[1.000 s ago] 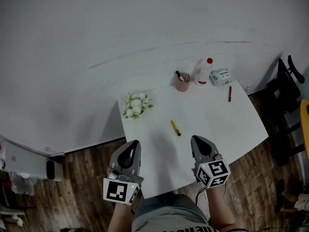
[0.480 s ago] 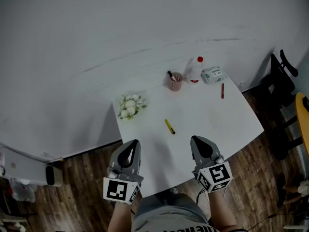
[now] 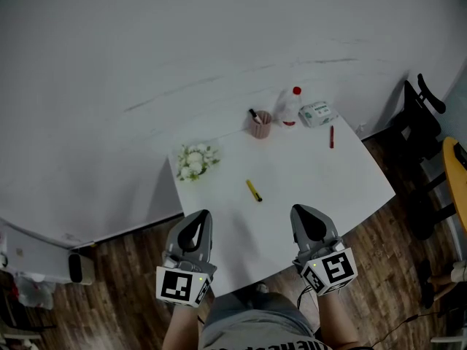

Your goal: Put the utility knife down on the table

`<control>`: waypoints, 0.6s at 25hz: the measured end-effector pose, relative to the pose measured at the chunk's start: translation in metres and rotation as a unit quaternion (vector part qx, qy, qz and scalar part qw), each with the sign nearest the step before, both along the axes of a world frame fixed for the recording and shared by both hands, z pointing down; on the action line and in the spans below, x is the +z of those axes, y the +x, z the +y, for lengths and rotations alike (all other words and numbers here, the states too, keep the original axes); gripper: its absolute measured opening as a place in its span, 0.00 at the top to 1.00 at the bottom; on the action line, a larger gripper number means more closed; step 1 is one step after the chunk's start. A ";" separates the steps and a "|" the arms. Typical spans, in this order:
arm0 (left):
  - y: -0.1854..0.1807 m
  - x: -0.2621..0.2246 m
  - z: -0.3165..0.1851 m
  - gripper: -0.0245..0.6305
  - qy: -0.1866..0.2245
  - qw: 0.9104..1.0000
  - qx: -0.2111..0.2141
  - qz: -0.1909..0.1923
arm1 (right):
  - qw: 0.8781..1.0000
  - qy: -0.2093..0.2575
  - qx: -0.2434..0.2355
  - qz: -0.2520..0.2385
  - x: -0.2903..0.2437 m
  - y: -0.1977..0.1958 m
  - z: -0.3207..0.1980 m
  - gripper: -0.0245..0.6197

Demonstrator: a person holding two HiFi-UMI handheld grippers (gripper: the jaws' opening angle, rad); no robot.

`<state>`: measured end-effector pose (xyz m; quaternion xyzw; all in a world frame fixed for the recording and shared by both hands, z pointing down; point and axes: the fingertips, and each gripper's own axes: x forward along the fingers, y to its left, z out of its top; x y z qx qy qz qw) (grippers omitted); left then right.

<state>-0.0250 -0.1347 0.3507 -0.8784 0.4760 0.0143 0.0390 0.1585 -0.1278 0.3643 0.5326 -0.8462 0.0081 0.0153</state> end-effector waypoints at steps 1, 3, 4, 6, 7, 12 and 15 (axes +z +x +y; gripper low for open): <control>0.000 0.000 0.000 0.96 0.000 1.000 0.001 0.000 | 1.000 0.005 0.001 0.000 -0.003 0.000 0.001 0.96; 0.001 -0.001 0.001 0.96 0.001 1.000 0.002 -0.001 | 1.000 0.014 0.000 -0.001 -0.007 0.000 0.003 0.96; 0.001 -0.002 0.002 0.96 0.002 1.000 0.003 -0.001 | 1.000 0.018 -0.001 -0.002 -0.009 0.000 0.004 0.96; 0.001 -0.003 0.003 0.96 0.004 1.000 0.004 -0.002 | 1.000 0.023 -0.002 -0.006 -0.013 -0.001 0.006 0.96; 0.001 -0.004 0.004 0.96 0.005 1.000 0.004 -0.002 | 1.000 0.025 -0.002 -0.008 -0.015 -0.001 0.007 0.96; 0.001 -0.005 0.006 0.96 0.008 1.000 0.004 0.000 | 0.999 0.032 -0.002 -0.007 -0.020 -0.003 0.009 0.96; -0.001 -0.005 0.005 0.96 0.005 1.000 0.002 0.003 | 0.999 0.035 -0.003 -0.008 -0.022 -0.004 0.009 0.96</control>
